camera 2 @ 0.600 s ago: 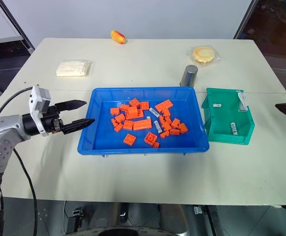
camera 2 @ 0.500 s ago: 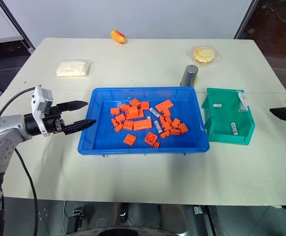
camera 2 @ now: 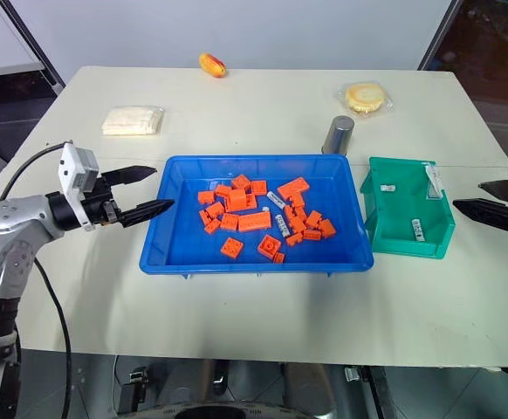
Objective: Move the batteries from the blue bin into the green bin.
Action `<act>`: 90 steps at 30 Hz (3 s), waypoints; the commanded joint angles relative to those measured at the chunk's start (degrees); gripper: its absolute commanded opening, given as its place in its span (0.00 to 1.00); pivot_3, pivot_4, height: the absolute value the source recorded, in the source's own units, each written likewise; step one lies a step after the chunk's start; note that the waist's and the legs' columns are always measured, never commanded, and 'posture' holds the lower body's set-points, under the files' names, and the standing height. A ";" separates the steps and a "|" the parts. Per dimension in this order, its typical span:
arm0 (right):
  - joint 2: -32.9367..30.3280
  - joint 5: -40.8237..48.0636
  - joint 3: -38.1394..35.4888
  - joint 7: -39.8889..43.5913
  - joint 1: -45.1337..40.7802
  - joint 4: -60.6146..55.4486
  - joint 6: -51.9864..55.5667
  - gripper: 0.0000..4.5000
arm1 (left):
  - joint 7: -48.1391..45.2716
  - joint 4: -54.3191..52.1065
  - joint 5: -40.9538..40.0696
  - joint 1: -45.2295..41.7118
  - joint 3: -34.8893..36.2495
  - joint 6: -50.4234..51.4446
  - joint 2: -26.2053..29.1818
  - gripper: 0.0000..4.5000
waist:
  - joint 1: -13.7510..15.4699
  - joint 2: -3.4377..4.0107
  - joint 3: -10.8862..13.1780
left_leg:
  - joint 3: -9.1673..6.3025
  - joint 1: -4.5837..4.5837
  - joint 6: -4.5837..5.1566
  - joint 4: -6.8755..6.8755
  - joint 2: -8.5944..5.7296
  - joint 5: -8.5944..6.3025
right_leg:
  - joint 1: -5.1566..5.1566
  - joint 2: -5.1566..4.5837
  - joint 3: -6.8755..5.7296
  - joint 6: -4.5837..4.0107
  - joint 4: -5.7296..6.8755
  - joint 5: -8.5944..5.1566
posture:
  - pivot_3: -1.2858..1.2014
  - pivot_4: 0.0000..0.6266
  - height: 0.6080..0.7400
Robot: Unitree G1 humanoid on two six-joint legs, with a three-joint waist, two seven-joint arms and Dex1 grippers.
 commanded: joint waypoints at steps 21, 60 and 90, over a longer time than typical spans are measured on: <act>5.81 -1.08 24.78 -10.37 -32.08 -9.42 -3.82 0.98 | 2.47 -2.24 -0.84 1.26 5.68 1.67 2.43 1.00 | -1.86 -0.01 0.04 | -0.08 0.01 0.00 0.00 0.07 0.00 | -0.06 0.07 -0.01 0.00 0.09 0.00 | 0.52 0.24 1.00; 38.02 -28.80 64.72 -0.38 -45.19 11.06 -28.51 0.98 | 1.59 -15.09 -4.71 8.29 4.95 7.15 7.22 1.00 | -1.49 -0.06 0.04 | -0.20 -0.65 -0.01 0.21 -0.03 0.01 | -0.67 -0.04 -0.15 0.01 0.38 0.03 | 0.52 0.24 1.00; 49.91 -30.15 54.34 -11.05 -56.02 21.45 -33.36 0.36 | 2.90 -14.73 -4.19 7.80 5.06 6.27 6.06 1.00 | -1.51 -0.09 0.03 | -0.24 -0.62 -0.02 0.19 -0.03 0.02 | -0.74 -0.03 -0.15 -0.01 0.59 0.02 | 0.52 0.24 1.00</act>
